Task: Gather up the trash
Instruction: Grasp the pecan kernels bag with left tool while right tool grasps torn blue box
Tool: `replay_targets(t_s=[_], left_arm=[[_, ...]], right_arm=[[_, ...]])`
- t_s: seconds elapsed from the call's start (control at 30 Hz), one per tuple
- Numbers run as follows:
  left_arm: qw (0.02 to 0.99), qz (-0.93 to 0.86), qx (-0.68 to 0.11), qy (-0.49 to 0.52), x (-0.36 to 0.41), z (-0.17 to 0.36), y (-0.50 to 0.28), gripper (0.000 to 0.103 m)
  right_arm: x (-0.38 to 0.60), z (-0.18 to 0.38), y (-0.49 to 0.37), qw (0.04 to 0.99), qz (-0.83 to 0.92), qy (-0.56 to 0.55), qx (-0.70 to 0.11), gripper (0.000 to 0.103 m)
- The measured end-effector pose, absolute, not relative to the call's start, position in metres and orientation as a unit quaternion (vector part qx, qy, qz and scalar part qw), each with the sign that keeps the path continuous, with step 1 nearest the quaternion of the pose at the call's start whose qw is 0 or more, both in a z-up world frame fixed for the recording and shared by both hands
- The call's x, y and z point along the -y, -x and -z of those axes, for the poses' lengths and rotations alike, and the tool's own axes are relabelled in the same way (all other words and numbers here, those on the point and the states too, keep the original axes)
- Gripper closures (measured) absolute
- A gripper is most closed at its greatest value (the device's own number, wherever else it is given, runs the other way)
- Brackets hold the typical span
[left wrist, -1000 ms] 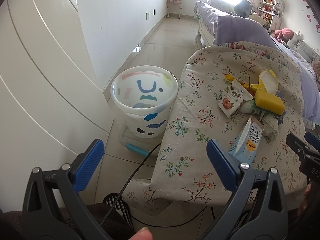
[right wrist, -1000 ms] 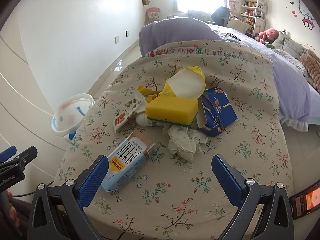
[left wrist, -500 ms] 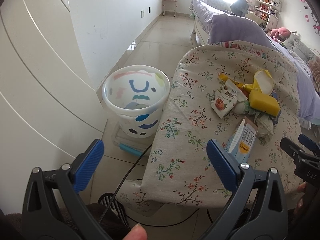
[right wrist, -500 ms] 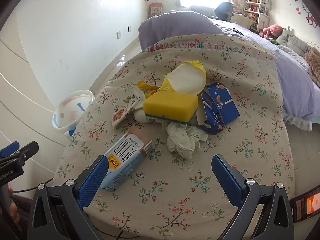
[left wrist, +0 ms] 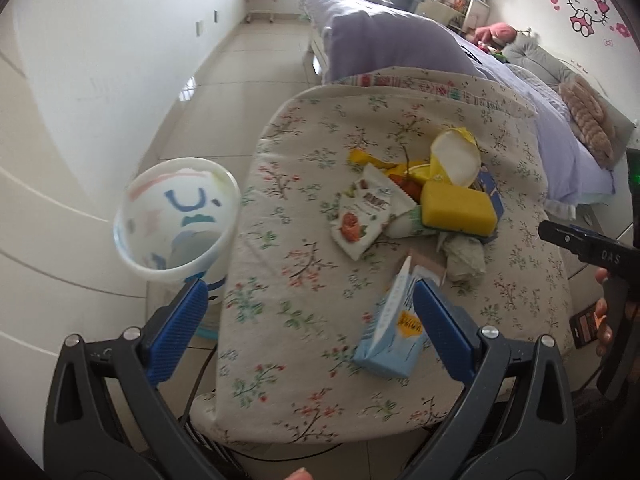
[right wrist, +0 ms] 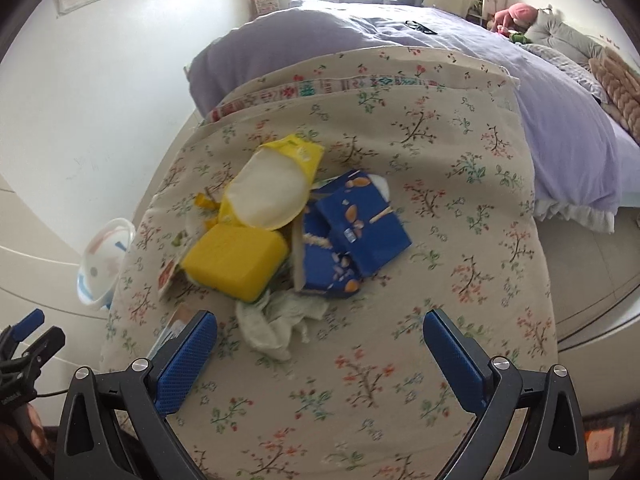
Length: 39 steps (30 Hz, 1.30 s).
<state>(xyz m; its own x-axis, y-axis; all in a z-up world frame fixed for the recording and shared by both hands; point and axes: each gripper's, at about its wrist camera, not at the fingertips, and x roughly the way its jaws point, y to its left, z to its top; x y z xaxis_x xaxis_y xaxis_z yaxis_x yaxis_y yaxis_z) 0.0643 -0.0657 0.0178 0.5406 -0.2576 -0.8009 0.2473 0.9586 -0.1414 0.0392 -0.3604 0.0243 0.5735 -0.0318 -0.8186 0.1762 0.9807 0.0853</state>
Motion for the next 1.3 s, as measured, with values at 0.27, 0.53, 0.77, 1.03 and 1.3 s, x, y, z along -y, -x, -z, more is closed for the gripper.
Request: replay_targets(t_s=[0.27,0.53,0.77,1.03,1.3], left_arm=[[0.863,0.19,-0.468,-0.025,0.087,0.003,-0.103,0.002],[0.832,0.213,-0.51,-0.043,0.117,0.047,-0.146,0.019],[0.813,0.209,-0.543,-0.016,0.122,0.07,-0.168,0.035],[0.819,0.21,-0.534,-0.021,0.128,0.066,-0.169,0.049],[0.823,0.207,-0.529,-0.022,0.129,0.061,-0.172,0.06]], right_arm=[[0.408,-0.001,-0.082,0.875,0.064,-0.121,-0.464,0.006],[0.434,0.04,-0.121,0.854,0.049,-0.146,-0.498,0.006],[0.436,0.064,-0.141,0.842,0.051,-0.127,-0.522,0.006],[0.435,0.067,-0.153,0.856,0.044,-0.116,-0.502,0.02],[0.44,0.067,-0.152,0.852,0.043,-0.121,-0.508,0.048]])
